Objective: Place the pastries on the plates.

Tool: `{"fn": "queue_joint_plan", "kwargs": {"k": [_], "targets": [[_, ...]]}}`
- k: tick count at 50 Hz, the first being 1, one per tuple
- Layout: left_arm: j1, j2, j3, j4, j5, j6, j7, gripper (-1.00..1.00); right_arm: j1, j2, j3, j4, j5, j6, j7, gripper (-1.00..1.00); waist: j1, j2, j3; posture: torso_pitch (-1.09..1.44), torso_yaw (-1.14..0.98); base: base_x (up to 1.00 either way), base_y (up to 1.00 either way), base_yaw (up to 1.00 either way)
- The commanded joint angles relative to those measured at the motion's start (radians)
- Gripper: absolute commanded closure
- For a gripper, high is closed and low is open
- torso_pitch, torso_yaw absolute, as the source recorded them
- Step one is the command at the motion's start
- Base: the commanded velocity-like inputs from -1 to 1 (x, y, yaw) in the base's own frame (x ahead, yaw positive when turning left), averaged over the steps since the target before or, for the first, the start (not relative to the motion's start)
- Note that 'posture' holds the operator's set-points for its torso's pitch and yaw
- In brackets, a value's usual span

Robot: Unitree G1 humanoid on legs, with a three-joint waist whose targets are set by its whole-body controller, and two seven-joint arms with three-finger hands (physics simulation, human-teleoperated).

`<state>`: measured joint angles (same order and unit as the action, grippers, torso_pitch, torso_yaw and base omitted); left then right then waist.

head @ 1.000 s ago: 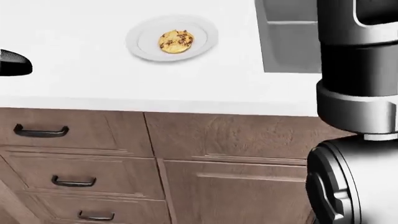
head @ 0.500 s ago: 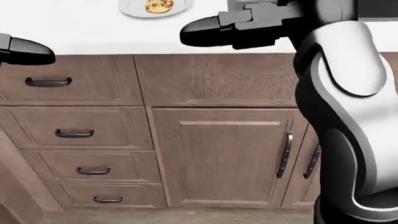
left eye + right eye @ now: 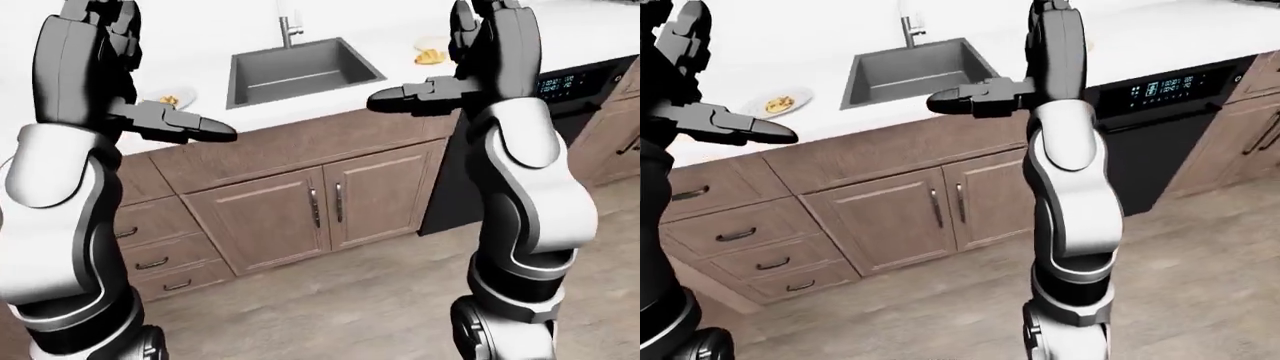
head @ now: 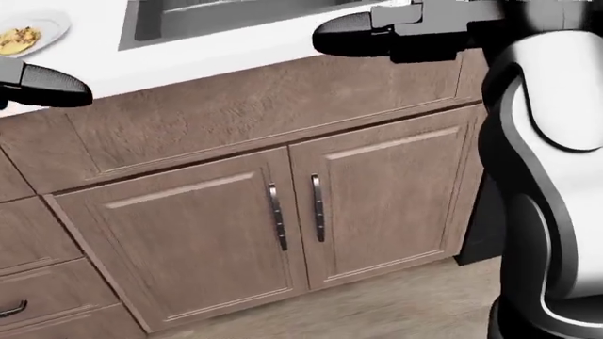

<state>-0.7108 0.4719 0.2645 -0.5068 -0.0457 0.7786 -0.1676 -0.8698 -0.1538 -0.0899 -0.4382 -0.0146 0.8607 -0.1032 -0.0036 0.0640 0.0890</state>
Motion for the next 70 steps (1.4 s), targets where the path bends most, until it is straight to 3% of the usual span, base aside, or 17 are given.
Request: {"fn": "queue_joint_plan", "kwargs": {"k": [1, 4, 10, 14, 16, 18, 23, 28, 31, 35, 38, 39, 55, 58, 59, 67, 70], "targets": [[0.005, 0.014, 0.031, -0.001, 0.011, -0.014, 0.009, -1.00, -0.034, 0.015, 0.020, 0.002, 0.016, -0.011, 0.011, -1.00, 0.020, 0.003, 0.009, 0.00, 0.00, 0.23, -1.00, 0.00], [0.012, 0.006, 0.027, -0.007, 0.013, -0.015, 0.015, -1.00, -0.036, 0.009, 0.035, 0.006, 0.002, -0.014, 0.012, -1.00, -0.009, 0.067, -0.010, 0.00, 0.00, 0.23, -1.00, 0.00], [0.018, 0.006, 0.032, -0.018, 0.014, -0.010, 0.014, -1.00, -0.033, 0.010, 0.032, -0.004, -0.003, -0.011, 0.020, -1.00, 0.014, 0.017, -0.058, 0.00, 0.00, 0.23, -1.00, 0.00], [0.017, 0.009, 0.034, -0.021, 0.014, -0.008, 0.008, -1.00, -0.036, 0.012, 0.035, -0.011, -0.007, -0.014, 0.030, -1.00, 0.036, -0.052, -0.043, 0.00, 0.00, 0.23, -1.00, 0.00], [0.019, 0.010, 0.036, -0.022, 0.014, -0.008, 0.009, -1.00, -0.039, 0.016, 0.031, -0.011, -0.012, -0.014, 0.030, -1.00, 0.036, -0.146, -0.073, 0.00, 0.00, 0.36, -1.00, 0.00], [0.017, 0.012, 0.037, -0.024, 0.013, -0.005, 0.010, -1.00, -0.042, 0.012, 0.037, -0.011, -0.019, -0.014, 0.033, -1.00, 0.030, -0.107, -0.037, 0.00, 0.00, 0.37, -1.00, 0.00], [0.028, 0.007, 0.036, -0.024, 0.012, -0.012, 0.011, -1.00, -0.047, 0.009, 0.039, -0.015, -0.031, -0.004, 0.046, -1.00, 0.014, -0.054, -0.031, 0.00, 0.00, 0.37, -0.89, 0.00], [0.033, 0.007, 0.040, -0.029, 0.010, -0.012, 0.011, -1.00, -0.056, 0.016, 0.032, -0.016, -0.035, 0.005, 0.047, -1.00, 0.034, -0.070, -0.035, 0.00, 0.00, 0.41, -0.52, 0.00], [0.038, 0.004, 0.043, -0.034, 0.007, -0.012, 0.012, -1.00, -0.053, 0.015, 0.034, -0.016, -0.039, 0.006, 0.049, -1.00, 0.038, -0.020, -0.043, 0.00, 0.00, 0.45, -0.57, 0.00], [0.031, 0.013, 0.044, -0.034, 0.004, -0.005, 0.010, -1.00, -0.064, 0.017, 0.032, -0.005, -0.044, 0.006, 0.051, -1.00, 0.069, -0.059, -0.036, 0.00, 0.00, 0.46, -0.06, 0.00], [0.023, 0.015, 0.041, -0.030, 0.003, -0.004, 0.011, -1.00, -0.069, 0.011, 0.049, 0.000, -0.059, 0.003, 0.066, -1.00, 0.054, -0.150, -0.038, 0.00, 0.00, 0.45, 0.00, 0.00], [0.022, 0.015, 0.039, -0.026, 0.004, -0.007, 0.011, -1.00, -0.072, 0.023, 0.040, 0.001, -0.054, 0.004, 0.062, -1.00, 0.064, -0.117, -0.036, 0.00, 0.00, 0.45, 0.00, 0.00], [0.035, 0.015, 0.044, -0.039, 0.005, -0.001, 0.007, -1.00, -0.069, 0.059, 0.030, -0.019, -0.084, 0.023, 0.094, -1.00, 0.029, -0.069, -0.049, 0.00, 0.00, 0.21, 0.30, 0.00], [0.034, 0.011, 0.040, -0.033, 0.007, -0.006, 0.009, -1.00, -0.063, 0.050, 0.044, -0.020, -0.082, 0.031, 0.078, -1.00, 0.027, 0.047, -0.092, 0.00, 0.00, 0.00, 0.00, 0.00], [0.036, 0.011, 0.038, -0.033, 0.009, -0.007, 0.008, -1.00, -0.059, 0.039, 0.054, -0.019, -0.090, 0.027, 0.079, -1.00, 0.022, -0.005, -0.066, 0.00, 0.00, 0.00, 0.00, 0.00], [0.027, 0.019, 0.045, -0.036, 0.004, 0.005, 0.002, -1.00, -0.067, 0.037, 0.064, 0.005, -0.131, 0.013, 0.097, -1.00, 0.015, -0.022, -0.018, 0.00, 0.00, 0.00, 0.00, 0.00], [0.026, 0.016, 0.034, -0.048, 0.005, 0.016, 0.002, -1.00, -0.044, 0.037, 0.063, -0.044, -0.131, 0.033, 0.112, -1.00, 0.015, -0.064, -0.059, 0.00, 0.00, 0.08, 0.08, 0.00]]}}
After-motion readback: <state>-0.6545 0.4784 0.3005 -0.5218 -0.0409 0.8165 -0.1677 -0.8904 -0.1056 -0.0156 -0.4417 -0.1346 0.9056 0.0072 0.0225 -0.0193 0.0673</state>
